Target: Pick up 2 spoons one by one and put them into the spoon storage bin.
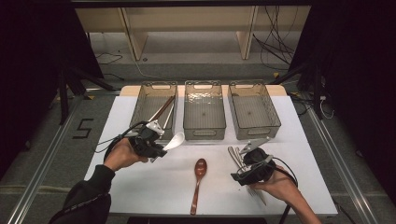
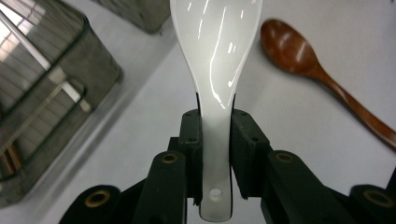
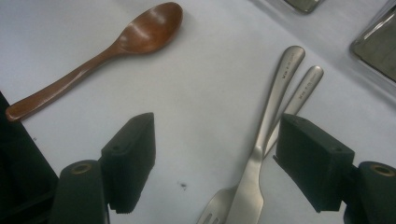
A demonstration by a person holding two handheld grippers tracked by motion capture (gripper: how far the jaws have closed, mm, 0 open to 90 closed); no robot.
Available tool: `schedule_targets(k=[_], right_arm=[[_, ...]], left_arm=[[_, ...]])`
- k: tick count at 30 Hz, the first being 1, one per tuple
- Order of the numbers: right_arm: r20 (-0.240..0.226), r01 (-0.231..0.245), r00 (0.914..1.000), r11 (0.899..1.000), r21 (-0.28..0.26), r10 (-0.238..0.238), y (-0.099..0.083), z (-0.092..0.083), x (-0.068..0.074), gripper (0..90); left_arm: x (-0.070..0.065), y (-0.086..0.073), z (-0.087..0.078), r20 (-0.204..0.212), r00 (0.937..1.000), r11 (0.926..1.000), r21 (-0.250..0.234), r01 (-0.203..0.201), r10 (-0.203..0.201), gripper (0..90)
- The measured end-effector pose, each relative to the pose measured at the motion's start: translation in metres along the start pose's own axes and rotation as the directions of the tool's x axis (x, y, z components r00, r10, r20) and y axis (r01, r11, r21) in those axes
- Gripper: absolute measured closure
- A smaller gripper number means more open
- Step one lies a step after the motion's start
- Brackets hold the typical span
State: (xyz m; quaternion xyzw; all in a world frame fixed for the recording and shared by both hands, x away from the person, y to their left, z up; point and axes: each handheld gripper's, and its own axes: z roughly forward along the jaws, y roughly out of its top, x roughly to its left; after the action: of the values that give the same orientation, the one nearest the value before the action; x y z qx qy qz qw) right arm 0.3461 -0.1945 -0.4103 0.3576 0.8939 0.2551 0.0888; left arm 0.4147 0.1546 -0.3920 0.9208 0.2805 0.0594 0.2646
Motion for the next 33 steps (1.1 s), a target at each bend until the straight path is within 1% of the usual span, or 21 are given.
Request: schedule_targets(k=[3, 7, 9, 15, 16, 20, 24, 25, 27, 28, 31, 33], right_arm=[[0.000, -0.008, 1.0000, 1.000, -0.001, 0.008, 0.000, -0.001, 0.000, 29.3], [-0.003, -0.004, 1.0000, 1.000, -0.003, 0.004, -0.001, -0.001, -0.001, 29.3], [-0.003, -0.005, 1.0000, 1.000, -0.003, 0.005, -0.001, -0.001, -0.001, 29.4], [-0.003, -0.008, 1.0000, 1.000, -0.003, 0.008, 0.000, -0.001, -0.001, 29.3], [-0.003, -0.008, 1.0000, 1.000, -0.003, 0.008, 0.000, -0.001, -0.001, 29.4], [-0.004, -0.009, 0.9999, 1.000, -0.003, 0.009, -0.001, -0.001, -0.001, 29.3], [-0.003, -0.009, 1.0000, 1.000, -0.003, 0.009, -0.001, -0.002, -0.001, 29.3], [-0.002, -0.008, 1.0000, 1.000, -0.004, 0.008, -0.001, -0.002, -0.001, 29.3], [-0.003, -0.009, 1.0000, 1.000, -0.004, 0.009, -0.001, -0.002, -0.001, 29.3], [-0.003, -0.009, 1.0000, 1.000, -0.003, 0.009, -0.001, -0.002, -0.001, 29.3], [-0.003, -0.005, 1.0000, 1.000, -0.006, 0.005, -0.001, -0.001, -0.002, 29.3], [-0.003, -0.004, 1.0000, 1.000, -0.007, 0.004, -0.001, -0.002, -0.002, 29.3]], left_arm=[[0.001, 0.008, 0.000, -0.003, 1.0000, 1.0000, -0.008, 0.002, -0.002, 75.0], [0.004, 0.018, 0.001, -0.008, 0.9999, 0.9998, -0.020, 0.007, -0.007, 75.0], [0.005, 0.022, 0.000, -0.009, 1.0000, 0.9998, -0.020, 0.002, -0.002, 75.0], [0.010, 0.036, 0.004, -0.012, 0.9998, 0.9995, -0.029, 0.015, -0.015, 75.0], [0.011, 0.039, 0.005, -0.014, 0.9997, 0.9991, -0.036, 0.022, -0.022, 75.0], [0.013, 0.047, 0.007, -0.016, 0.9996, 0.9988, -0.043, 0.023, -0.024, 75.0], [0.017, 0.056, 0.011, -0.021, 0.9988, 0.9974, -0.056, 0.044, -0.045, 75.0], [0.018, 0.059, 0.012, -0.024, 0.9989, 0.9978, -0.054, 0.038, -0.040, 75.0], [0.019, 0.065, 0.014, -0.022, 0.9985, 0.9969, -0.061, 0.049, -0.051, 75.0], [0.021, 0.068, 0.015, -0.028, 0.9986, 0.9974, -0.057, 0.044, -0.045, 75.0], [0.025, 0.077, 0.019, -0.036, 0.9976, 0.9967, -0.058, 0.057, -0.059, 75.0], [0.028, 0.083, 0.021, -0.042, 0.9975, 0.9970, -0.055, 0.054, -0.057, 75.0]])
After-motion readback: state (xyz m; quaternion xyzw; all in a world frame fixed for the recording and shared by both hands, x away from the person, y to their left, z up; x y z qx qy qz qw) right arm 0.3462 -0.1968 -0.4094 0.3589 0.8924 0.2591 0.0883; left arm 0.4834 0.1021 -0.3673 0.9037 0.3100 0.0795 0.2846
